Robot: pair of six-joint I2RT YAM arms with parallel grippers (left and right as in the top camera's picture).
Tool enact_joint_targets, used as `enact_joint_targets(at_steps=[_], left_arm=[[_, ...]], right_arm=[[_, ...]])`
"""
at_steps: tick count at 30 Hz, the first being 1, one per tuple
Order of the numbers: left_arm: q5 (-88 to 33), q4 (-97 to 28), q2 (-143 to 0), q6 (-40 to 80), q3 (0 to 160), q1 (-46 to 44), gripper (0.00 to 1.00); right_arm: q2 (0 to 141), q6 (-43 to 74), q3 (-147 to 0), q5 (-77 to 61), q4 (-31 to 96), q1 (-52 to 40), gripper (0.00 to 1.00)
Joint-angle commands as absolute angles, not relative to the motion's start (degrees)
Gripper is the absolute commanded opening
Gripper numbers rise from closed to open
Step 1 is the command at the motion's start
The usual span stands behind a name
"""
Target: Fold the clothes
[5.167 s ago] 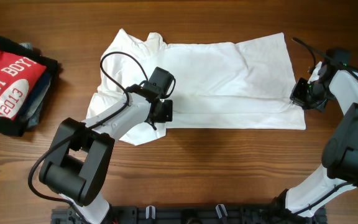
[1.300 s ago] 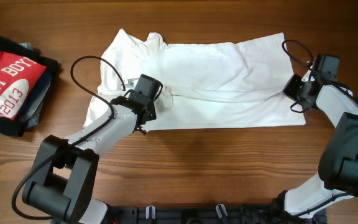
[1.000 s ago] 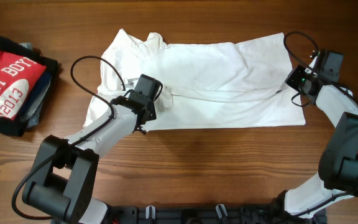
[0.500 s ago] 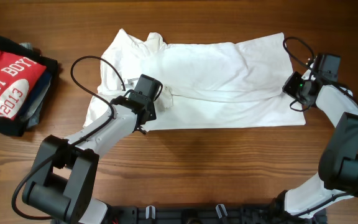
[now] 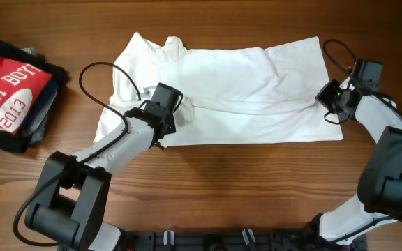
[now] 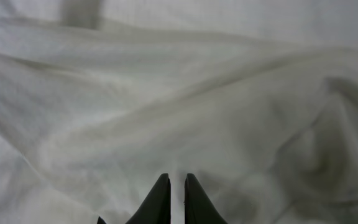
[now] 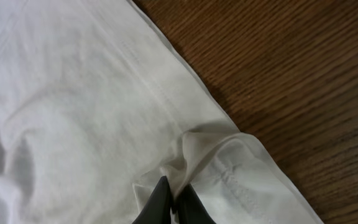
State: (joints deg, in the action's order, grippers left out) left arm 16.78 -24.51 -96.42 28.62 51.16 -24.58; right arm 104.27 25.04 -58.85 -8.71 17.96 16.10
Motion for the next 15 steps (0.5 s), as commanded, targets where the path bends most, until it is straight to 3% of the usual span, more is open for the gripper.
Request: enact_joint_targets(at_steps=[1,15], left_arm=[[18.7,-21.5,-95.8,29.0,50.9,-24.1,0.09],[18.7,-21.1,-104.9,30.8,50.9,-17.2,0.05]], right_arm=[[102.7,26.1,-58.8,-7.5,17.7,15.9,0.04],[102.7,38.2,-58.8,-4.0,14.4,15.9,0.04]])
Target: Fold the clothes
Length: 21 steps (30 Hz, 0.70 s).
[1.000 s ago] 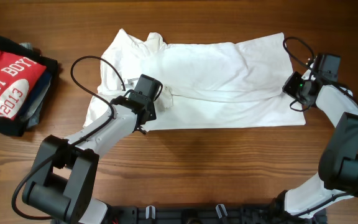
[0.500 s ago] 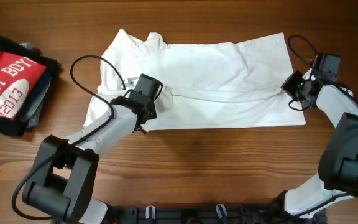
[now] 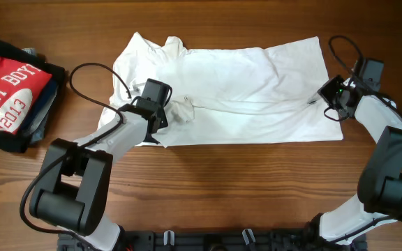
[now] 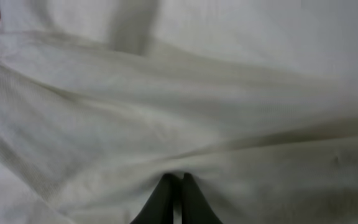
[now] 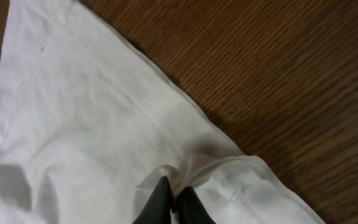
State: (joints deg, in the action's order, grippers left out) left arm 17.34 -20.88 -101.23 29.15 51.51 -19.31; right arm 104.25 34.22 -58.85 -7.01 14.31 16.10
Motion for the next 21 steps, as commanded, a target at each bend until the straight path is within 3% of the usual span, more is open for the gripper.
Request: enact_joint_targets(at_steps=[1,21], left_arm=[[18.7,-20.9,-105.4,31.5,50.9,-16.7,0.04],[19.6,-15.5,-105.9,38.0,42.7,-10.7,0.04]], right_arm=[[102.7,40.1,-58.8,-2.6,15.2,15.9,0.04],[102.8,49.6,-58.8,5.2,14.8,16.8,0.04]])
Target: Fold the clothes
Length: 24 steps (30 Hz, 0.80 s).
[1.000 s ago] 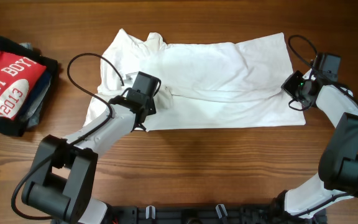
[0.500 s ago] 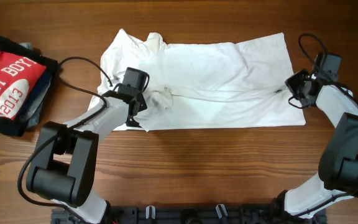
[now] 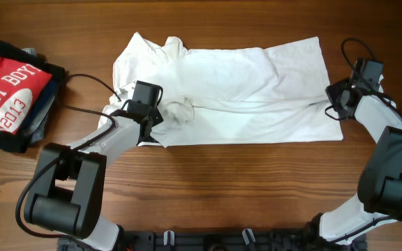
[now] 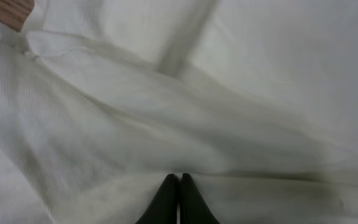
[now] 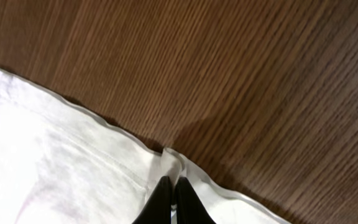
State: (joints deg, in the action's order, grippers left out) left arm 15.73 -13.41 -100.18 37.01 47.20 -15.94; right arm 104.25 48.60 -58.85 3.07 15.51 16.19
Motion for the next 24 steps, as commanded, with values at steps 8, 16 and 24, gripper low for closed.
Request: enact_joint_targets(at_steps=[8,16,24], left_arm=[[19.6,-15.9,-105.9,37.8,42.7,-9.2,0.04],[19.6,-20.8,-101.6,34.8,42.8,-9.2,0.46],[17.3,-26.1,-92.8,34.8,42.7,-9.2,0.6]], right_arm=[[102.7,40.2,-60.7,3.2,14.5,17.2,0.13],[92.2,29.3,-61.7,-3.5,28.9,23.7,0.27],[94.1,16.3,-52.9,-10.1,40.2,21.3,0.38]])
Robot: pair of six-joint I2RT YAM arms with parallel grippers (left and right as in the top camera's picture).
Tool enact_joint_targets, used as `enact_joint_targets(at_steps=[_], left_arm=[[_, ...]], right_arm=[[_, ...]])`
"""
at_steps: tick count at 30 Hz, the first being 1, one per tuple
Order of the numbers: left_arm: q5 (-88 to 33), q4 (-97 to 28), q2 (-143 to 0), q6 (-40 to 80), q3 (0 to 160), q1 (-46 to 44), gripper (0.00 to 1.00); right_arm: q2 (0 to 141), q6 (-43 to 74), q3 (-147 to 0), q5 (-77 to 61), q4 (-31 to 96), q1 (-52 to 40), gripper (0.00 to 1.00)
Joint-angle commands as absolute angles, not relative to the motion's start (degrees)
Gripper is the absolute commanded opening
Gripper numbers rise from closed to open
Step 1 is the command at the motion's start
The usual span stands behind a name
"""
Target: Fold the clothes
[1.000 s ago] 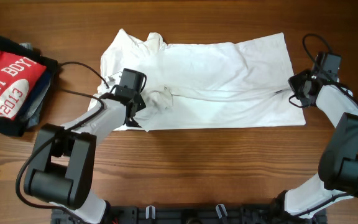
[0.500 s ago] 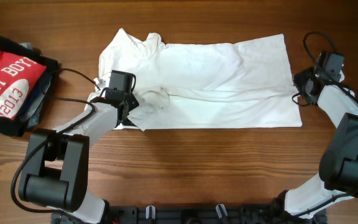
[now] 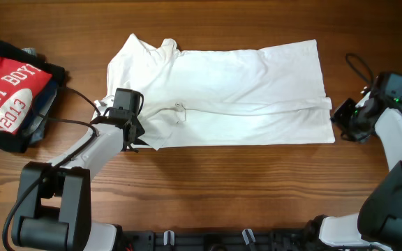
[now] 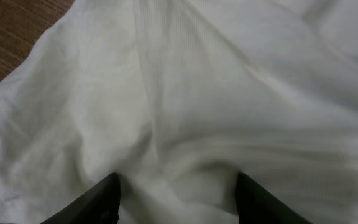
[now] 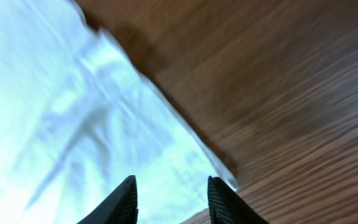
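Note:
A white shirt (image 3: 229, 90) lies spread flat across the middle of the table, collar end to the left. My left gripper (image 3: 130, 130) stands open over its lower left part, near the sleeve. In the left wrist view the gripper (image 4: 178, 202) has rumpled white cloth (image 4: 185, 106) below and between its spread fingers, and it grips none of it. My right gripper (image 3: 347, 120) is open just off the shirt's right hem. In the right wrist view the gripper (image 5: 174, 199) has the hem corner (image 5: 219, 174) showing between its fingers.
A pile of folded clothes with a red printed shirt (image 3: 9, 90) on top sits at the far left edge. Bare wooden table (image 3: 257, 188) runs along the front. A black cable (image 3: 82, 115) loops from the left arm over the table between pile and shirt.
Both grippers were shut on pinches of the white shirt and are now open. The left one sits further left, the right one further right past the hem. The shirt lies smoother.
My left gripper was nearly shut over the shirt's middle while the right pinched the right hem. The left was then shut on cloth and stood further left at each moment, with the right further right. Now both have let go and the shirt lies stretched out.

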State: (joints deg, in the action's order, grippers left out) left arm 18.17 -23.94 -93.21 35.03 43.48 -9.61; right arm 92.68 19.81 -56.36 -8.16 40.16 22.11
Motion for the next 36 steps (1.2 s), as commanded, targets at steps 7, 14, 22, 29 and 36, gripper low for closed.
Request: enact_joint_targets(at_steps=[7,14,22,29,36], left_arm=[[17.0,-27.9,-92.8,35.0,42.7,-9.2,0.65],[16.1,-29.4,-92.8,34.9,42.7,-9.2,0.67],[14.2,-41.1,-92.8,35.5,42.6,-9.2,0.57],[5.7,-47.6,-92.1,38.0,42.7,-9.2,0.58],[5.8,-48.5,-81.7,37.5,44.2,-9.2,0.62]], right_arm=[[94.3,15.1,-46.7,-10.2,33.7,20.9,0.48],[94.3,20.1,-41.8,-1.1,29.7,21.0,0.04],[94.1,32.4,-41.8,11.6,39.9,25.2,0.04],[86.7,33.4,-41.8,12.7,43.3,32.8,0.04],[72.6,27.2,-41.8,3.4,41.5,34.0,0.2]])
